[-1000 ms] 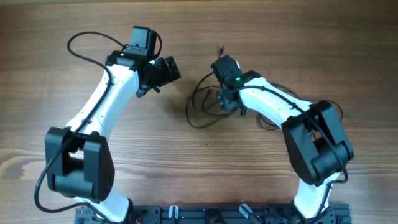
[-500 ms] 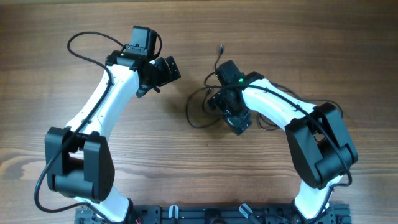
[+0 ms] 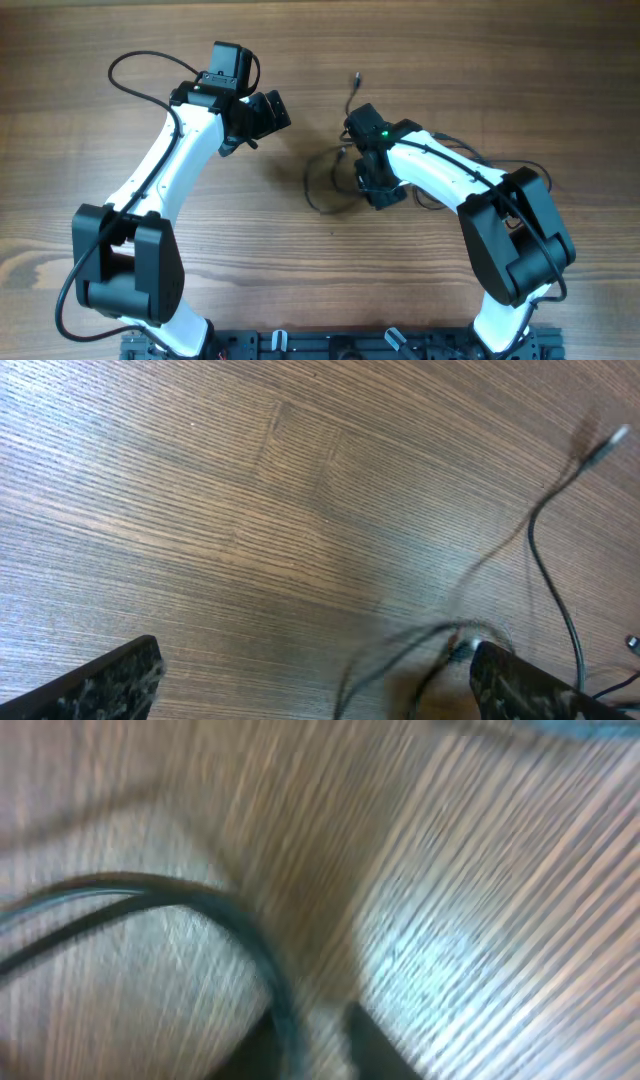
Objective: Untangle cables
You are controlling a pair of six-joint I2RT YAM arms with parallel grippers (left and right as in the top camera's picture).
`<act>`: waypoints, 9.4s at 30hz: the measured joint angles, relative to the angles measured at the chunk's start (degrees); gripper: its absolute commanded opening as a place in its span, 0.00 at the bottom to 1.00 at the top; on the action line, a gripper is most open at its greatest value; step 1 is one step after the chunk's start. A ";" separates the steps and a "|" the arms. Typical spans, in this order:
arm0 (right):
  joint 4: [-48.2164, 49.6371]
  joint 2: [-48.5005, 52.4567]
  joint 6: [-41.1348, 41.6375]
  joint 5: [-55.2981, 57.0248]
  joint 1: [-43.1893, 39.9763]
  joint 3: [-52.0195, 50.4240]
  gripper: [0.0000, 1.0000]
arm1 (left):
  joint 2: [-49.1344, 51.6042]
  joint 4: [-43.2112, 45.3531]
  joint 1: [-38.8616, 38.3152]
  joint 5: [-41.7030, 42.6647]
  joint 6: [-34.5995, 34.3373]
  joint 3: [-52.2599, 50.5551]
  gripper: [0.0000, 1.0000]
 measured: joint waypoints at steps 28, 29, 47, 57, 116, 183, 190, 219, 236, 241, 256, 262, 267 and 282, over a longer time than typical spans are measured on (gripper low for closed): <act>17.38 -36.22 -76.02 16.96 -40.24 6.05 0.04 | 0.00 0.00 0.00 0.02 0.00 0.00 1.00; 19.32 -35.60 -76.59 17.09 -45.44 6.05 0.04 | 0.00 -0.02 0.00 0.00 0.00 0.00 1.00; 27.43 -4.55 -78.03 4.39 -86.60 6.03 1.00 | 0.00 -0.02 0.00 0.00 0.00 0.00 1.00; 28.35 -4.61 -77.99 -13.27 -86.58 6.05 1.00 | 0.00 0.00 0.00 0.00 0.00 0.00 1.00; 8.46 -23.32 -62.90 -9.53 -14.47 -16.31 1.00 | 0.02 -3.26 0.00 0.02 0.00 0.00 1.00; 14.12 -40.81 -83.14 -31.52 -4.59 -1.36 0.54 | 0.00 -7.19 12.81 14.10 -1.75 0.00 1.00; -0.20 -29.49 -78.36 -0.48 -4.61 -1.40 1.00 | 0.00 -8.39 12.81 14.29 -1.81 0.00 1.00; -9.11 -26.80 -58.84 8.15 -26.10 -1.44 1.00 | 7.74 7.67 -21.92 15.63 -34.25 0.00 0.76; -7.56 -26.80 -66.34 0.98 -26.10 -1.44 1.00 | 9.90 9.64 -17.79 13.27 -27.12 0.96 0.04; -1.88 -26.80 -70.34 -10.62 -26.10 -2.49 1.00 | -3.30 7.98 -12.48 19.89 -16.13 2.93 0.04; 20.74 -26.82 -93.22 -59.28 -25.68 -17.38 1.00 | -27.52 6.34 -12.02 20.55 -0.72 4.57 0.04; 27.58 -26.82 -100.52 -70.51 -23.06 -18.43 0.82 | -27.50 4.50 -12.02 13.75 -8.55 4.57 0.04; 38.45 -26.82 -93.07 -68.43 -19.28 -18.56 0.20 | -27.50 4.46 -12.02 10.19 -19.43 4.57 0.04; 49.42 -26.82 -82.18 -49.53 -9.31 -18.60 0.49 | -27.50 -2.82 -4.76 13.49 -26.58 4.57 0.04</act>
